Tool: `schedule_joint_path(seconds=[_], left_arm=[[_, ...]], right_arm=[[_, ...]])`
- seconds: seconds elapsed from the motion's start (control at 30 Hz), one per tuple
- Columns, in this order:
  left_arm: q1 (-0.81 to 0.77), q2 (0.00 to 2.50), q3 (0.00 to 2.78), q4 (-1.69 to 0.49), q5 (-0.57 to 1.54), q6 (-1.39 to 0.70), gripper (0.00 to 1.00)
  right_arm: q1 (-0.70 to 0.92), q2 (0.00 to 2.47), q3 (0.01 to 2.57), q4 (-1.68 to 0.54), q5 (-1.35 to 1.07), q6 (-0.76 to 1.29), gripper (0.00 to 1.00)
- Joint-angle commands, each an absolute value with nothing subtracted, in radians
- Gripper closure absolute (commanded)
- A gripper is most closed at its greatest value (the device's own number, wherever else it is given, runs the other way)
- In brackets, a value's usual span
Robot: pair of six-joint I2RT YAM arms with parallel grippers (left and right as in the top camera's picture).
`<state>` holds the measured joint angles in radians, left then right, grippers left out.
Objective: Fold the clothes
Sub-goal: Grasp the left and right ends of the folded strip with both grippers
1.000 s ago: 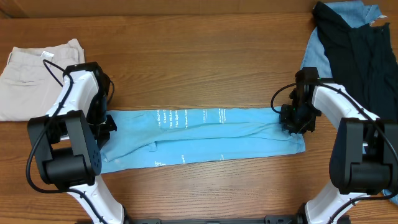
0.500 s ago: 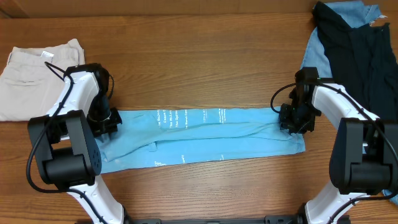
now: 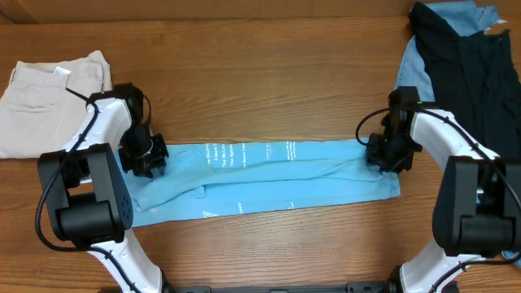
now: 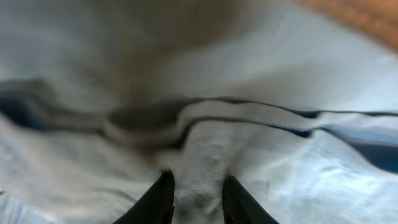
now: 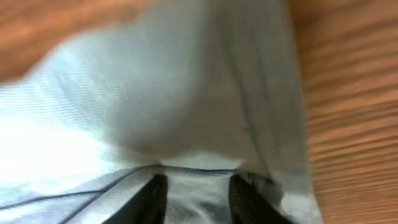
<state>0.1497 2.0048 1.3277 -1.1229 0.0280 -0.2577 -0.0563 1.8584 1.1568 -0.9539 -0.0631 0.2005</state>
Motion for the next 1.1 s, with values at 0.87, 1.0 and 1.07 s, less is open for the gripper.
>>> schedule_joint_path(seconds=[0.87, 1.0, 1.07], left_arm=[[0.145, 1.988, 1.246, -1.087, -0.07, -0.27, 0.64], [0.145, 1.988, 1.246, -1.088, -0.07, -0.27, 0.65], [0.145, 1.988, 1.246, -1.089, -0.07, -0.27, 0.64]], right_arm=[[-0.303, 1.718, 0.973, -0.883, -0.335, 0.044, 0.28], [-0.302, 1.718, 0.929, -0.846, -0.376, 0.045, 0.28], [-0.302, 1.718, 0.909, -0.825, -0.376, 0.049, 0.27]])
